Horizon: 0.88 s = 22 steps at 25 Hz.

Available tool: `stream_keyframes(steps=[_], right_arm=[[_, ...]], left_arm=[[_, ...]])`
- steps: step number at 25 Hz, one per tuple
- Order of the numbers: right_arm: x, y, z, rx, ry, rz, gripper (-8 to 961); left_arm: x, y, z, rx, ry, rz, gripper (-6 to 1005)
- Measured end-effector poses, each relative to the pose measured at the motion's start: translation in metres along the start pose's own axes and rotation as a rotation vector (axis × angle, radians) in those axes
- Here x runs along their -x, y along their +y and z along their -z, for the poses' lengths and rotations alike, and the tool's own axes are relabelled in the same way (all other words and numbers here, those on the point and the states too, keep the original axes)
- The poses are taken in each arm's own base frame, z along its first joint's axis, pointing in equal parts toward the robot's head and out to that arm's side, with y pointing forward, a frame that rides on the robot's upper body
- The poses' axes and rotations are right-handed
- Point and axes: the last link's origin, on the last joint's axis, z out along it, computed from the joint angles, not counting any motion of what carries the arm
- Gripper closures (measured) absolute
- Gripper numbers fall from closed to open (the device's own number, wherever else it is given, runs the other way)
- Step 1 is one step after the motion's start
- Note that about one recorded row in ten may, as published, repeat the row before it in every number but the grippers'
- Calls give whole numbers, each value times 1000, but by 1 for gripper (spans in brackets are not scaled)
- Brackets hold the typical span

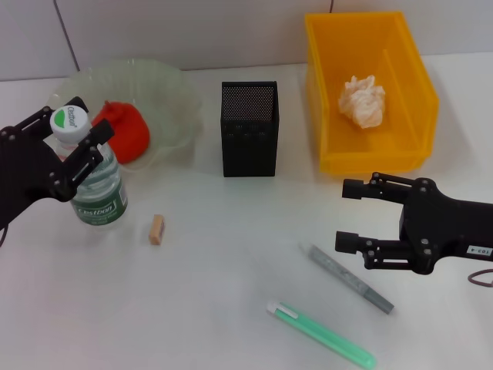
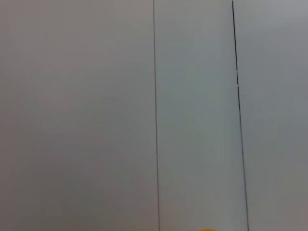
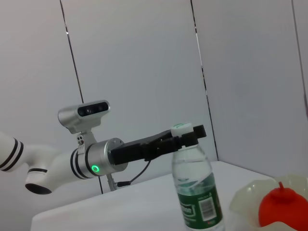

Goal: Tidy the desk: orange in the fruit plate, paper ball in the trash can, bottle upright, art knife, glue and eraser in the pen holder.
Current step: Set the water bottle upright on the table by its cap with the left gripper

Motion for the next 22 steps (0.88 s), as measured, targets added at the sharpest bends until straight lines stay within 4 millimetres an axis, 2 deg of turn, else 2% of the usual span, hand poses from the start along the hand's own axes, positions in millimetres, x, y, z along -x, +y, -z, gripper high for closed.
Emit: stream_keyframes(steps=[22], right_arm=[[-3, 0, -3, 4, -1, -2, 159]], left_arm=[[16, -7, -8, -67, -79, -53, 495]])
